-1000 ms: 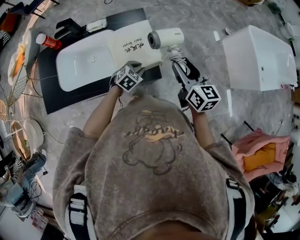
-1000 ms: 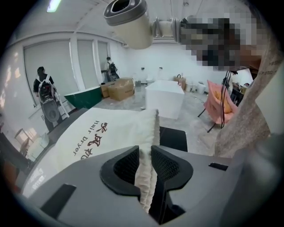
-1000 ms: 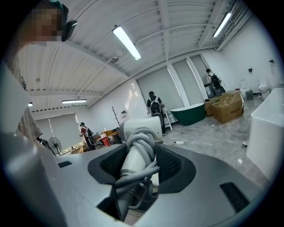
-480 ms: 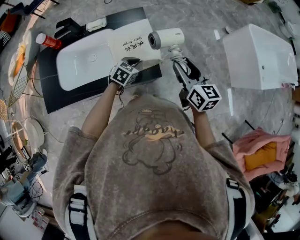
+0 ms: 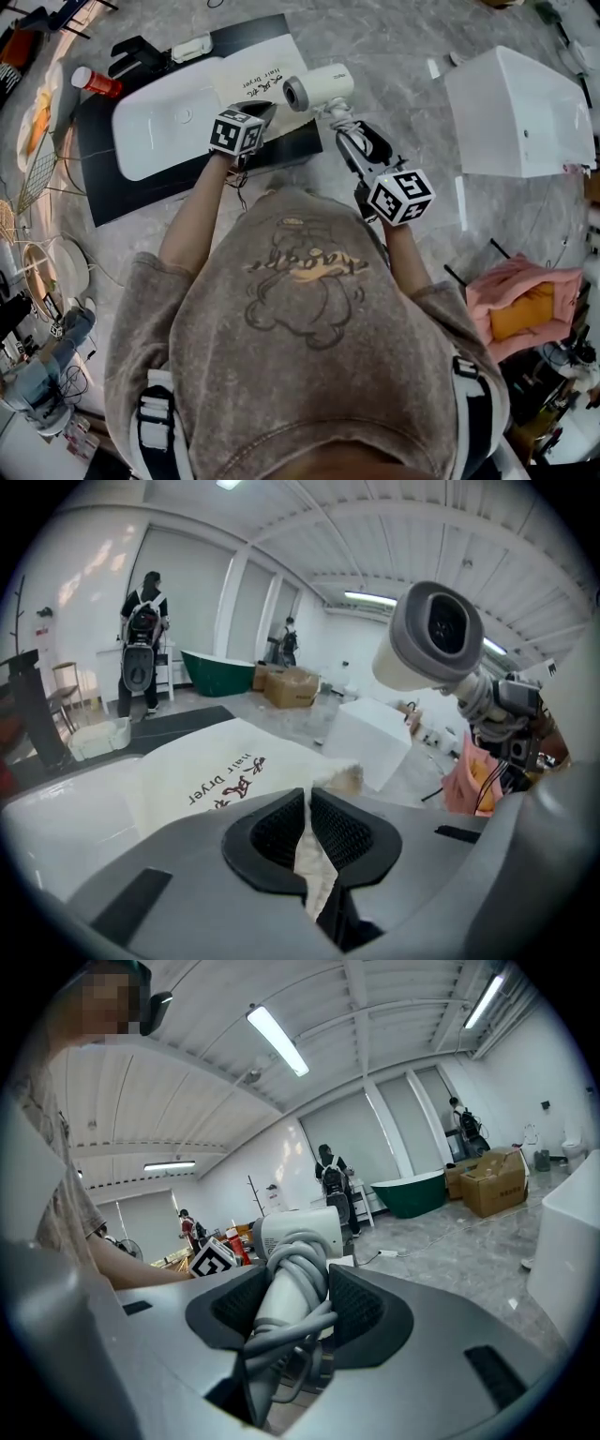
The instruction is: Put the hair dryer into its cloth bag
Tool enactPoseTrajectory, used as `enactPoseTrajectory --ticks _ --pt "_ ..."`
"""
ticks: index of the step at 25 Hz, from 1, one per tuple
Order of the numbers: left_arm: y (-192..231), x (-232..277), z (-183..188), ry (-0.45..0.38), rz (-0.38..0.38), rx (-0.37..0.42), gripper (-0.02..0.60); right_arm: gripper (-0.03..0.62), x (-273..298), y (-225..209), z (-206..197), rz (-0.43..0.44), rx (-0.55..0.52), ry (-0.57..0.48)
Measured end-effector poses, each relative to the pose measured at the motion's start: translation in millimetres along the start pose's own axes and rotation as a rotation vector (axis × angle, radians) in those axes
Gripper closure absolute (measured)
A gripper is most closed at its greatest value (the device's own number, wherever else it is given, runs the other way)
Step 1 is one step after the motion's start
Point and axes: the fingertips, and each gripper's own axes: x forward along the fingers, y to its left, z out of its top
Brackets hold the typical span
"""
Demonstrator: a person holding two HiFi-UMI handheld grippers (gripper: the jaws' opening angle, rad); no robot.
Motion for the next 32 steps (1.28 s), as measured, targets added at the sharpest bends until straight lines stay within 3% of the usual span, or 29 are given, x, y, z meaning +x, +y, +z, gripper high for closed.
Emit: enactPoseTrajectory --ticks 10,32 --pt "24.5 -12.4 29.4 -0.089 -0.025 -0.167 0.543 0.385 4.9 19.2 -24.0 0.068 -0.021 0.063" --pt "2.4 -22.7 52.4 -0.058 -0.132 -0.221 0.543 0.385 23.9 17.3 -107.9 0.117 -0.058 0.250"
